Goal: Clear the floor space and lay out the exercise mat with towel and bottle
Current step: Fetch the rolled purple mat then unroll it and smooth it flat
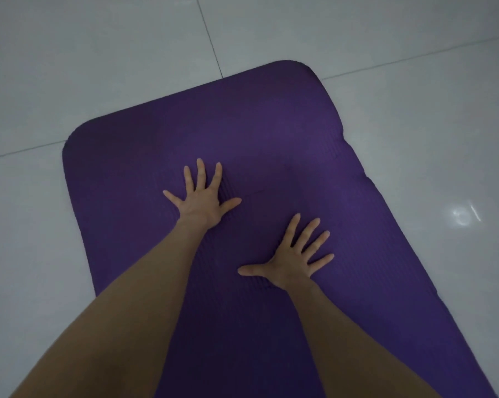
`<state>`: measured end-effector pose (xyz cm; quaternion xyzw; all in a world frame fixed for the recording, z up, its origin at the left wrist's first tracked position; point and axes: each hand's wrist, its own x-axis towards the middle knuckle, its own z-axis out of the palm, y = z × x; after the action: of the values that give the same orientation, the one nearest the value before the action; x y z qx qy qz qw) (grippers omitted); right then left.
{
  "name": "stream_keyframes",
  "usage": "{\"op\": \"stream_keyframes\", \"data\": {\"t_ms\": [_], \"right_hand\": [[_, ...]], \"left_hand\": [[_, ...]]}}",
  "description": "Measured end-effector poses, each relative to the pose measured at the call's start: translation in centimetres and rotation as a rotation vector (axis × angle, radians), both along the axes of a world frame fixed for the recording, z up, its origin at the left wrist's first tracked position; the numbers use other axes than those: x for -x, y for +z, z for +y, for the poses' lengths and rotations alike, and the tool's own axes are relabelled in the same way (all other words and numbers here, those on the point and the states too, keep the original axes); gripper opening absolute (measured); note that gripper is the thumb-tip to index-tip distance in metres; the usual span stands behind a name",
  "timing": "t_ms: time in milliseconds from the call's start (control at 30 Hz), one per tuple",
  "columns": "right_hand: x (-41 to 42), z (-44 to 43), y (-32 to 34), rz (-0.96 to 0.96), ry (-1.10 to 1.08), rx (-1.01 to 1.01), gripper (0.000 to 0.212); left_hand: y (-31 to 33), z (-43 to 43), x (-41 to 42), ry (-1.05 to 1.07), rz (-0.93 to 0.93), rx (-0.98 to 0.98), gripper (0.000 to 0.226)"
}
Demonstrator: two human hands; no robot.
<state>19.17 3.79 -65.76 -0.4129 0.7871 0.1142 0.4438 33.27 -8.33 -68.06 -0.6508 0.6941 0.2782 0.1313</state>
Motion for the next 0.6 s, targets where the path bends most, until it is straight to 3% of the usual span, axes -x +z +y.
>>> {"op": "stream_keyframes", "data": {"t_ms": [233, 600], "right_hand": [[-0.1, 7.8, 0.1, 0.038, -0.062, 0.062, 0.145], [-4.1, 21.9, 0.7, 0.040, -0.284, 0.031, 0.141]], "left_hand": [[0.2, 9.8, 0.0, -0.075, 0.015, -0.052, 0.092], [0.9, 22.5, -3.8, -0.265, 0.042, -0.112, 0.098]]}}
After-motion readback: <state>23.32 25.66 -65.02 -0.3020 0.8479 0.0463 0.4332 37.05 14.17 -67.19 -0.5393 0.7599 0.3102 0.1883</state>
